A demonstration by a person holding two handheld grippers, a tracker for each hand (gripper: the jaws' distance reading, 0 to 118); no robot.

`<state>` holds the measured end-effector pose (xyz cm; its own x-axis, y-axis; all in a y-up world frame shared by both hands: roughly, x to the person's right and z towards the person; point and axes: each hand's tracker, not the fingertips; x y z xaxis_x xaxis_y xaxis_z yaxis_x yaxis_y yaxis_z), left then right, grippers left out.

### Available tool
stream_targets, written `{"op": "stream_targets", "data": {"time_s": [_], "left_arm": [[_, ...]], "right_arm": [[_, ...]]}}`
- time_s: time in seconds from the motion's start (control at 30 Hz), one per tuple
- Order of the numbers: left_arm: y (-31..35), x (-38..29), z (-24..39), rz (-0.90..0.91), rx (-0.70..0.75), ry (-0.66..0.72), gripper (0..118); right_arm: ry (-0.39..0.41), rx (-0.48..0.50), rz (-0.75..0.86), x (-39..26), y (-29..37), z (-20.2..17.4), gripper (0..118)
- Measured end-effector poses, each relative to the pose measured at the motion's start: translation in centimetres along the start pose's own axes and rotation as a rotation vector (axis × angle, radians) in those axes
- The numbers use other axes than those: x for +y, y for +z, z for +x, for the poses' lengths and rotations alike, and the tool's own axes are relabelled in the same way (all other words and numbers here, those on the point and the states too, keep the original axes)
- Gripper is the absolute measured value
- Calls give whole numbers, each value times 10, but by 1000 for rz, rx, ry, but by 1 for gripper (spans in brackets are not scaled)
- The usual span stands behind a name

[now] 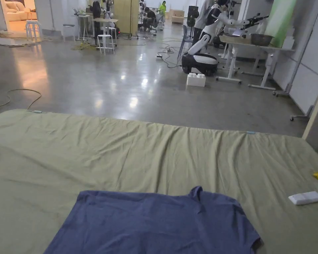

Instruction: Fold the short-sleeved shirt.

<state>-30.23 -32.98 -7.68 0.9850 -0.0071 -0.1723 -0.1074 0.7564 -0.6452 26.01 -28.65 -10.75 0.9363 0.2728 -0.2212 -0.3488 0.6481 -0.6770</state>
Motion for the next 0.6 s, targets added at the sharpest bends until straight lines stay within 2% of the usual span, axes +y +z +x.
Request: {"op": "stream_targets", "data": {"time_s": [0.17,0.3,0.47,0.5,0.57,0.6], "left_arm": [[-8,-16,-6,-36,-5,6,5],[-16,-24,-1,-97,0,-14,5],[-35,-33,4,-191,-1,-6,6],[-37,-33,4,-204,-3,-1,9],[-36,-33,5,-203,11,7,22],[-33,-29,4,-204,12,7,39]], "right_arm": [[32,17,-82,-18,-11,-10,2],[19,23,-123,-26,-27,-14,2],[-38,29,-175,-36,-52,-19,5],[-40,33,-190,-39,-55,-19,19],[-53,23,-205,-38,-54,-21,59],[-56,17,-200,-36,-51,-21,78]]}}
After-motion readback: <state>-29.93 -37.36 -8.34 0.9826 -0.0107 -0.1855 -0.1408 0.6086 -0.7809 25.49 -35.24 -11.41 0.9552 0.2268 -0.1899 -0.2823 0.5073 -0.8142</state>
